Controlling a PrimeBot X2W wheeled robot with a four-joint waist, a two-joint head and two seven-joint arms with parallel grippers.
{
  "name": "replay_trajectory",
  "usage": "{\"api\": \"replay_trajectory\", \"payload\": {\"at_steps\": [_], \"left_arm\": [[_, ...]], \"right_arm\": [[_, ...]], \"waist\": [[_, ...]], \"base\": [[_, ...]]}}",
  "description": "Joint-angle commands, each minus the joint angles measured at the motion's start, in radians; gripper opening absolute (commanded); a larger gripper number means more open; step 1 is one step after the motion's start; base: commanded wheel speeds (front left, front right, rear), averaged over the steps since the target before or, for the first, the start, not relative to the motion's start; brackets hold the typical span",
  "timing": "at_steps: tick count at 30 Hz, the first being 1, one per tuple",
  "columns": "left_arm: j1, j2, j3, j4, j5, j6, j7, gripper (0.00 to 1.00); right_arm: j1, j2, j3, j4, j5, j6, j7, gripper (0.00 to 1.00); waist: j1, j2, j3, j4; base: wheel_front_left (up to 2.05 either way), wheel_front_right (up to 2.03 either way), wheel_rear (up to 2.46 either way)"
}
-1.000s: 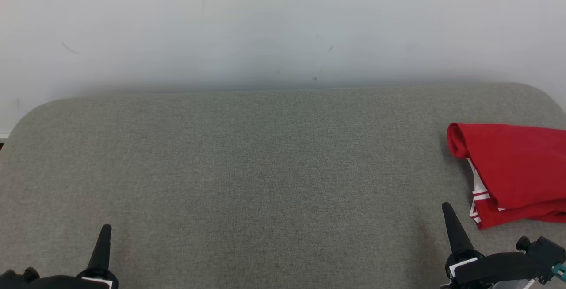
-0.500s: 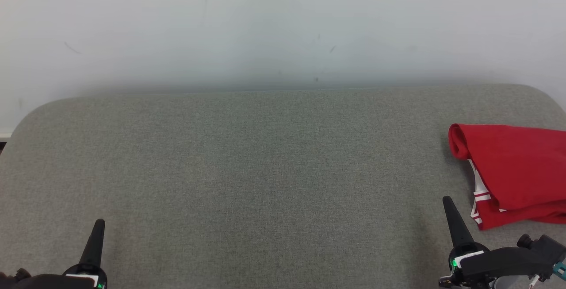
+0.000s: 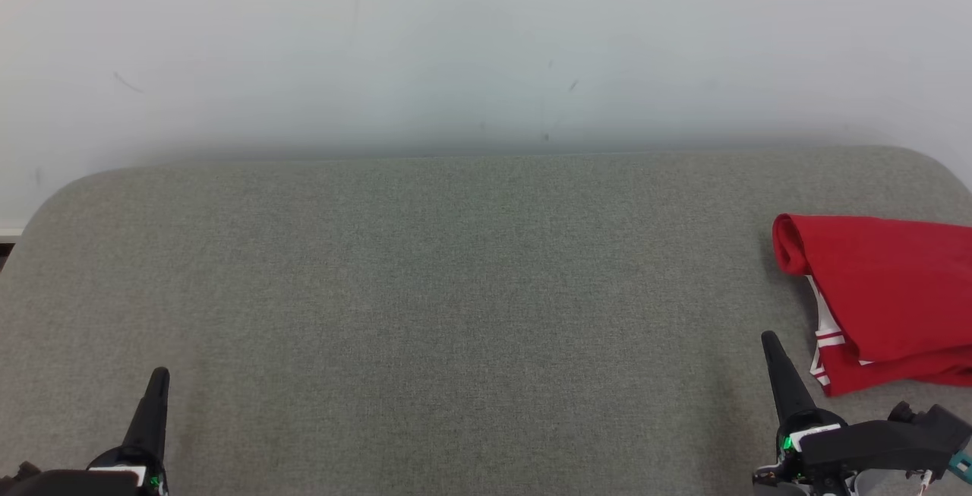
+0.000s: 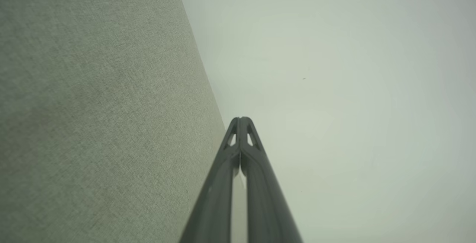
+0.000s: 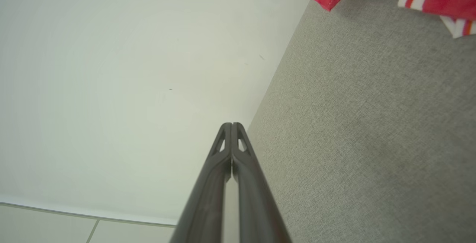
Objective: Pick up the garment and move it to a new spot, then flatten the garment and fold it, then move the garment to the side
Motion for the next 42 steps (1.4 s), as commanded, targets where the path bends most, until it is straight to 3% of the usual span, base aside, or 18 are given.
{"api": "replay_trajectory", "payload": {"at_steps": [1, 42], "left_arm": [[-0.018, 0.0, 0.015, -0.002, -0.025, -0.006, 0.006, 0.0], [-0.045, -0.042, 0.116, 0.02, -0.24, -0.045, 0.088, 0.0]], "right_arm": [[-0.019, -0.008, 0.001, -0.006, 0.024, 0.0, 0.004, 0.0], [-0.042, -0.01, 0.011, -0.009, 0.263, -0.001, 0.016, 0.0]], "waist": [[0.0, 0.0, 0.0, 0.001], [0.0, 0.0, -0.006, 0.011]], "base": [[0.0, 0.0, 0.0], [0.0, 0.0, 0.0]]}}
